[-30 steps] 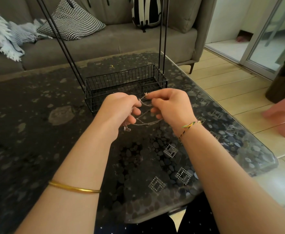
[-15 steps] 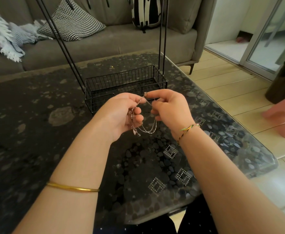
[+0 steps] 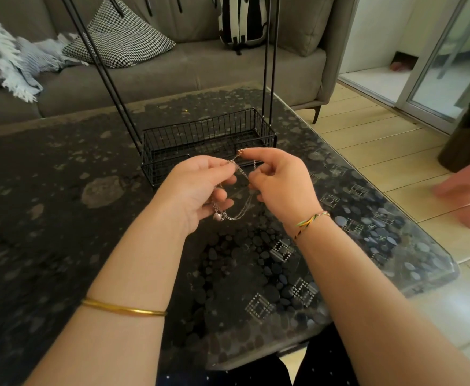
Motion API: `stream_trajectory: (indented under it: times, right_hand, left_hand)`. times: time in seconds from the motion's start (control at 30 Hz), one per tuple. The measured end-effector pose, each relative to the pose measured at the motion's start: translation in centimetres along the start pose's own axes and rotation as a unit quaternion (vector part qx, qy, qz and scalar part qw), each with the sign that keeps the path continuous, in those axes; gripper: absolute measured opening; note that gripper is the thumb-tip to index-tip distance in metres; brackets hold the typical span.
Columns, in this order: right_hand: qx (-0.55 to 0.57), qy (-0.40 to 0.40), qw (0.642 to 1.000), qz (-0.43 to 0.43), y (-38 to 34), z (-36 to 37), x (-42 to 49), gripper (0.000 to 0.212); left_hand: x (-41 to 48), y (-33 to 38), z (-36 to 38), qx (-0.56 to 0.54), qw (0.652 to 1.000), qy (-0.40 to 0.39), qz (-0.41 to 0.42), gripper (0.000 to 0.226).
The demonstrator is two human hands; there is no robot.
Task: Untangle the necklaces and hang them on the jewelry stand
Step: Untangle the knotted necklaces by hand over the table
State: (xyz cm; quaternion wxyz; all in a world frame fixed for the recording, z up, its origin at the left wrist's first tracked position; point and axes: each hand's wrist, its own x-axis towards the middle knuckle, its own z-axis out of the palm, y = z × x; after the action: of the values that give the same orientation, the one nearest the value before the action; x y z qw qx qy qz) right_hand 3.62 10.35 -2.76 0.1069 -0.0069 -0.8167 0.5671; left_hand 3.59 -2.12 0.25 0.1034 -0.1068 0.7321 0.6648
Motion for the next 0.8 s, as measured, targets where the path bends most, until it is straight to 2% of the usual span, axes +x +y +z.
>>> stream_trajectory:
  times: [0.37, 0.6, 0.8]
  right_hand:
    - [-0.097, 0.033, 0.995, -0.021, -0.3, 0.2, -0.7, 0.046]
    - [-0.094, 0.051, 0.994, -0.024, -0.6, 0.5, -0.7, 0.047]
    - [-0.071, 0.08, 0.994, -0.02, -0.9, 0.9, -0.7, 0.048]
  left_hand:
    - [0.0, 0.0, 0.6, 0.016, 0.998, 0.051, 0.023, 0.019]
    - [0.0, 0.1, 1.0, 0.031, 0.997, 0.064, 0.018, 0.023]
    - [0.0, 0.1, 1.0, -0.006, 0.998, 0.056, -0.002, 0.023]
